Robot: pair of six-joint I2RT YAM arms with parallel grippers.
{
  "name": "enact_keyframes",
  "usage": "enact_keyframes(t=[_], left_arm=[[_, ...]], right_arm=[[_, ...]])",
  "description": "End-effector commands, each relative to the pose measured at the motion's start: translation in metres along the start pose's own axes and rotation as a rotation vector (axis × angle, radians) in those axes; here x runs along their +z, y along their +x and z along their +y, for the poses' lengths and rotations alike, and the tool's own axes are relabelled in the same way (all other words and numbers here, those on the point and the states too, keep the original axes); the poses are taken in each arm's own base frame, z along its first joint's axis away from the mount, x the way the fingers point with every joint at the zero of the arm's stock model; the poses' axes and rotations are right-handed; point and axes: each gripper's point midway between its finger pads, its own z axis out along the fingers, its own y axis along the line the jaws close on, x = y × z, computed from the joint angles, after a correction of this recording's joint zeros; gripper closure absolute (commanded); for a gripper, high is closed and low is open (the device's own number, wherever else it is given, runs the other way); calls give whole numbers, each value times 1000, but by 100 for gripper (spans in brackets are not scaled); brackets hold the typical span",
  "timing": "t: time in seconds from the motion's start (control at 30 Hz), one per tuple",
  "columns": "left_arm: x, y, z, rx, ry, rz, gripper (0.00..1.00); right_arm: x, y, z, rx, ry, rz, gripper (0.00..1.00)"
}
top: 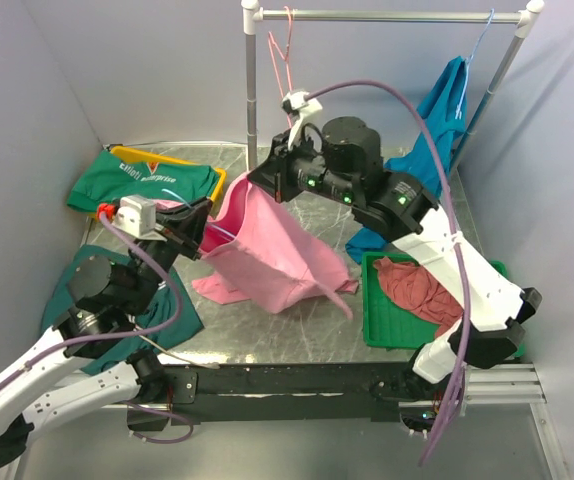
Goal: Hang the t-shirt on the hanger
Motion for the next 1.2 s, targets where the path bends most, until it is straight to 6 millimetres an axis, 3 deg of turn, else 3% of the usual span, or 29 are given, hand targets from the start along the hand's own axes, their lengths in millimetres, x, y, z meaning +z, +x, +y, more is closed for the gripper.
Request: enact_keyframes(t=[0.0, 0.13, 0.2, 0.23, 0.27, 0.3, 0.37, 0.43, 0.5, 0.53, 0.57, 0.6, 0.63, 0.67, 0.7, 0.73, 0.77, 0.8, 0.87, 0.9, 1.03, 1.17], left_arm=[[-11, -51, -8, -5, 65, -128, 99], [-14, -77, -1, -20, 26, -161, 99], [-10, -82, -5, -9, 35, -154, 99], [-10, -98, -6, -13, 35, -181, 99], [-4, -100, -7, -5, 28, -176, 99], [-5, -122, -8, -16, 23, -206, 99], [6, -132, -14, -2, 23, -200, 99], [11, -139, -16, 35, 21, -148, 99], [29, -118, -16, 71, -17, -63, 99], [33, -102, -14, 89, -37, -20, 99], [35, -92, -8, 89, -68, -4, 99], [35, -81, -6, 83, -80, 9, 99], [37, -53, -5, 72, -86, 51, 99], [35, -44, -7, 60, -75, 62, 99], [34, -33, -6, 55, -75, 78, 99], [33, -16, -7, 44, -67, 109, 99], [33, -11, -10, 36, -53, 115, 99], [33, -1, -10, 38, -50, 133, 99], [35, 8, -13, 32, -37, 154, 99], [36, 12, -15, 34, -30, 164, 99], [44, 27, -23, 27, -7, 196, 99], [47, 32, -29, 13, 15, 204, 99]], right_arm=[[7, 9, -24, 4, 49, -8, 100], [6, 22, -42, 6, 93, 26, 100], [-1, 16, -34, -4, 54, 6, 93], [-5, 9, -28, -10, 32, -11, 91], [-11, 3, -25, -17, 24, -26, 89], [-15, -4, -22, -24, 18, -40, 87], [-25, -19, -17, -44, 10, -74, 80], [-32, -24, -18, -48, 26, -90, 66], [-49, -36, -19, -47, 54, -153, 43], [-49, -21, -27, -39, 77, -137, 35], [-72, -37, -21, -38, 68, -221, 28], [-81, -36, -24, -36, 84, -246, 20], [-79, -15, -33, -34, 104, -216, 17], [-105, -18, -29, -41, 97, -267, 15], [-112, -14, -30, -51, 96, -286, 11], [-107, 16, -40, -58, 110, -232, 10], [-126, 18, -37, -89, 94, -267, 9], [-121, 47, -45, -104, 95, -212, 9], [-132, 66, -36, -152, 29, -181, 8], [-130, 87, -41, -162, 25, -125, 8], [-131, 118, -30, -192, -50, -36, 8], [-118, 144, -39, -219, 7, 65, 11]])
